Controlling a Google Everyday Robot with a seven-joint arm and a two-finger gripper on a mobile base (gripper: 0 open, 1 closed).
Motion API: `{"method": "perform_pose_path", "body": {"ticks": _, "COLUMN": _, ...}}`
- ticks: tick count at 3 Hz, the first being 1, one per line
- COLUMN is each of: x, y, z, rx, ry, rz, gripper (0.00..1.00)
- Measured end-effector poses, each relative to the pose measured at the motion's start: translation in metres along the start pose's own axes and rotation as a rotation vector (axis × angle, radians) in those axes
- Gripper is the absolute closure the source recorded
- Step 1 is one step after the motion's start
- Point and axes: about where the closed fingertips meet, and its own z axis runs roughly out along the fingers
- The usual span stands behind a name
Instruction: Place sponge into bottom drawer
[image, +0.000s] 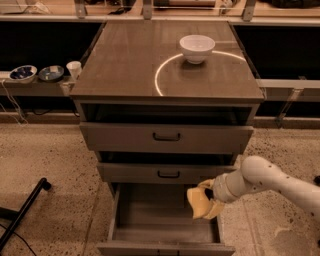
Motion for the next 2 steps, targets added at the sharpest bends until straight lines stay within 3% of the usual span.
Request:
{"method": "perform_pose_path", "body": {"ticks": 1, "x": 0.024, "y": 0.012, "z": 0.065, "rx": -0.027, "ry": -0.117, "rz": 0.008, "gripper": 1.00}}
{"method": "perform_pose_path", "body": {"ticks": 2, "x": 0.038, "y": 0.018, "z": 0.084, "rx": 0.012, "ry": -0.267, "rz": -0.017, "gripper": 1.00}}
